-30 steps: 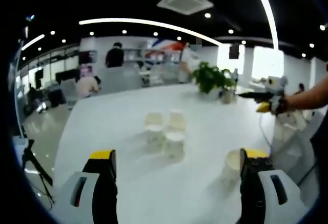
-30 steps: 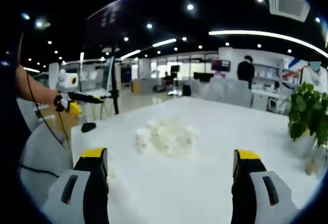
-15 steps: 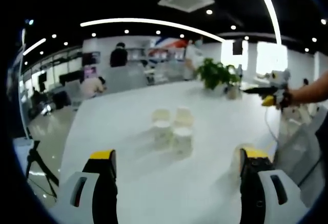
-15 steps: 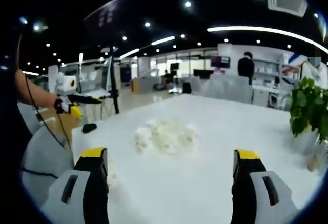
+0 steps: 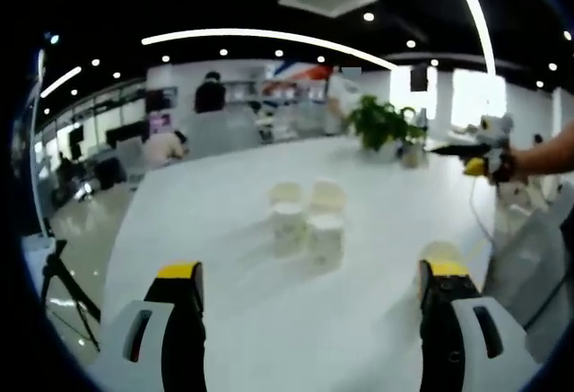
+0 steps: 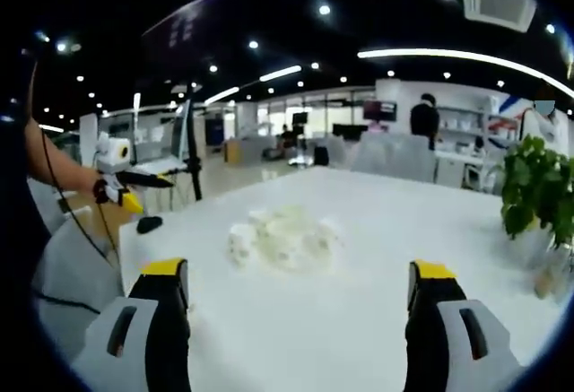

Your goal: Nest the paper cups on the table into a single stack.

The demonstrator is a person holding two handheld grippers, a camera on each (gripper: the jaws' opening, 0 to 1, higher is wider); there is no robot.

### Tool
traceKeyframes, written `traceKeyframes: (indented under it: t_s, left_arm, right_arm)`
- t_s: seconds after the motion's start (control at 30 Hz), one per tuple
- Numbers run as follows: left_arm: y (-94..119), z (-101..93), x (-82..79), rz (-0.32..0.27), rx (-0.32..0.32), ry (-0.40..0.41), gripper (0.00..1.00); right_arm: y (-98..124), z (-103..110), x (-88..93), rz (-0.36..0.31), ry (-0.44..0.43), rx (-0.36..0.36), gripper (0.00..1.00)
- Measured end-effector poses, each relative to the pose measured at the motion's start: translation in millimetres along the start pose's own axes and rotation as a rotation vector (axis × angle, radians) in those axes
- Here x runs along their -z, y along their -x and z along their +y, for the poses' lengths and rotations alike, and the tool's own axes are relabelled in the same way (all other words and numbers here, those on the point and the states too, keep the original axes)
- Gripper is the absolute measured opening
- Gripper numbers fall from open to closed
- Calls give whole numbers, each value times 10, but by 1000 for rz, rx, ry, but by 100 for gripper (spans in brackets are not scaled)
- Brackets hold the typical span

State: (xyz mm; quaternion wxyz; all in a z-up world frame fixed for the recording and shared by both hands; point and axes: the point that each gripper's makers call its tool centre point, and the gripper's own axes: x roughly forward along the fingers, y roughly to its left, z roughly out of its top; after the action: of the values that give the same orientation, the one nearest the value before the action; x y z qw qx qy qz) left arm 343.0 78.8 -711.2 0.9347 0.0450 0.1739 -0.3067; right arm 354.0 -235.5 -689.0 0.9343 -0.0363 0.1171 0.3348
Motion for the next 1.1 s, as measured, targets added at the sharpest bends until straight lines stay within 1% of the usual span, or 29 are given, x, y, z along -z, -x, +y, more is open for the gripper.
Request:
traceKeyframes:
  t_s: [0.07, 0.13, 0.43, 0.5, 0.53, 0.6, 0.63, 0.67, 0.7, 0.77, 0.9, 0.97, 1.03, 1.1]
  left_arm:
    - [-44, -16, -5, -2, 9, -5, 98]
    - [-93, -32, -21, -7, 18, -9, 98]
    - [-311, -41, -40, -4, 42, -22, 98]
    - [-386, -28, -108, -58, 41, 19, 98]
    - [-410, -17, -98, -62, 42, 29, 98]
    - [-478, 31, -57, -61, 26, 15, 98]
    - [-512, 57, -54, -74, 19, 15, 98]
    - [-531, 51, -83, -93, 19, 28, 98]
    - [-560, 49, -81, -96, 20, 47, 98]
    - [-629, 88, -42, -87, 7, 53, 98]
    - [-719, 82, -7, -78, 6, 71, 98]
    - [-794, 69, 44, -60, 13, 50, 98]
    - [-859, -8, 47, -41, 37, 19, 98]
    - [-937, -46, 38, -39, 50, 7, 98]
  right_arm:
    - [0, -3, -1, -2, -7, 3, 100]
    - [-6, -26, -14, -18, -5, 7, 100]
    - [-30, -48, 38, 5, -5, 11, 100]
    - [-44, -66, 63, 10, -12, 11, 100]
    - [-47, -69, 68, 11, -13, 12, 100]
    - [-56, -70, 80, 18, -16, 12, 100]
    - [-60, -68, 80, 19, -20, 11, 100]
    - [-61, -66, 79, 18, -20, 11, 100]
    - [-63, -69, 78, 17, -19, 11, 100]
    - [-64, -70, 80, 16, -25, 11, 100]
    - [-68, -76, 109, 22, -33, 9, 100]
    - [-67, -82, 126, 24, -35, 7, 100]
    - [-64, -92, 135, 25, -39, 8, 100]
    - [-54, -102, 135, 23, -42, 11, 100]
